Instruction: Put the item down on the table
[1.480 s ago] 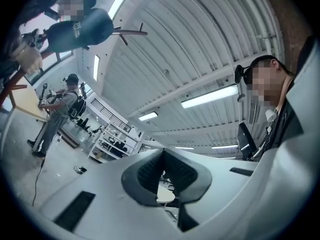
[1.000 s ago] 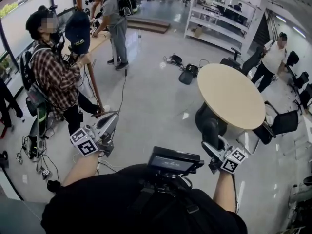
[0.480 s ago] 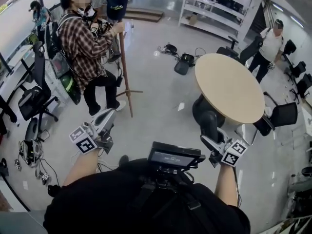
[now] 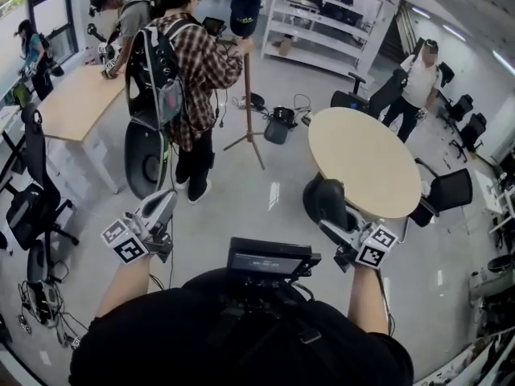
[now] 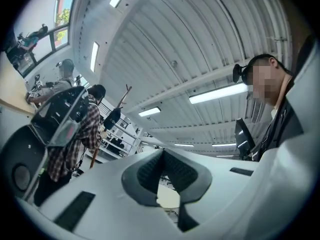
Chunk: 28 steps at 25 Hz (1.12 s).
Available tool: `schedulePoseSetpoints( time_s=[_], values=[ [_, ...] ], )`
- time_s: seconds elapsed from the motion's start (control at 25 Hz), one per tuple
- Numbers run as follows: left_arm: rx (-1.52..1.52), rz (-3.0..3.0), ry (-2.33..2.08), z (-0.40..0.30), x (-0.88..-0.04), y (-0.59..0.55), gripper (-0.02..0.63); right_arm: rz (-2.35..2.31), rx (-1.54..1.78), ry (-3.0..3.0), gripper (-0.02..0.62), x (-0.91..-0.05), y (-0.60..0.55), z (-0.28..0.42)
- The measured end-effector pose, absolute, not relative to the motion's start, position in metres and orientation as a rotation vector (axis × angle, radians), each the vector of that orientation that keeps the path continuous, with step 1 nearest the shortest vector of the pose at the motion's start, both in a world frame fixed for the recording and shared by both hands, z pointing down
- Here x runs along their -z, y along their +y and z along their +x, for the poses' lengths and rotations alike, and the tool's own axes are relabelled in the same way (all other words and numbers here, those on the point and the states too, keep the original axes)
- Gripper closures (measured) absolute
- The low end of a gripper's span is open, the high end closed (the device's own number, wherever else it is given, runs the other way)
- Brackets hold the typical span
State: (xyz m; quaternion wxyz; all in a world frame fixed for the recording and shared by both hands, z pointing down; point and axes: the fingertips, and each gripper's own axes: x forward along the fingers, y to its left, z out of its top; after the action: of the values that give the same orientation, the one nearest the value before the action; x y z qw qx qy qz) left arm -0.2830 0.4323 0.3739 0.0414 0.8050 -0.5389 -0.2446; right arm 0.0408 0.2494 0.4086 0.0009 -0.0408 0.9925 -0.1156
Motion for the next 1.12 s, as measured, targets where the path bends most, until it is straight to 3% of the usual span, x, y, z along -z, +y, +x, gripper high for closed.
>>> schedulePoseSetpoints(
  time_s=[0.24,0.44,1.12],
  values=[
    [0.745,2.461,-1.626,-0.362,-0.378,0.416,0.604,-0.17,0.373,3.122,0.31,-0.41,0.238,-0.031],
    [0.745,2.445,-1.606,-0.384,-0.389,0.385,0.604,-0.193,0.402,3.141,0.31,-0.42,0.216,-0.048],
    [0.731,2.372,-1.753,-0.286,-0.376,0.171,0.604,-0.001,0.364,3.128,0.31,-0.428,-0.035,0.017]
  ],
)
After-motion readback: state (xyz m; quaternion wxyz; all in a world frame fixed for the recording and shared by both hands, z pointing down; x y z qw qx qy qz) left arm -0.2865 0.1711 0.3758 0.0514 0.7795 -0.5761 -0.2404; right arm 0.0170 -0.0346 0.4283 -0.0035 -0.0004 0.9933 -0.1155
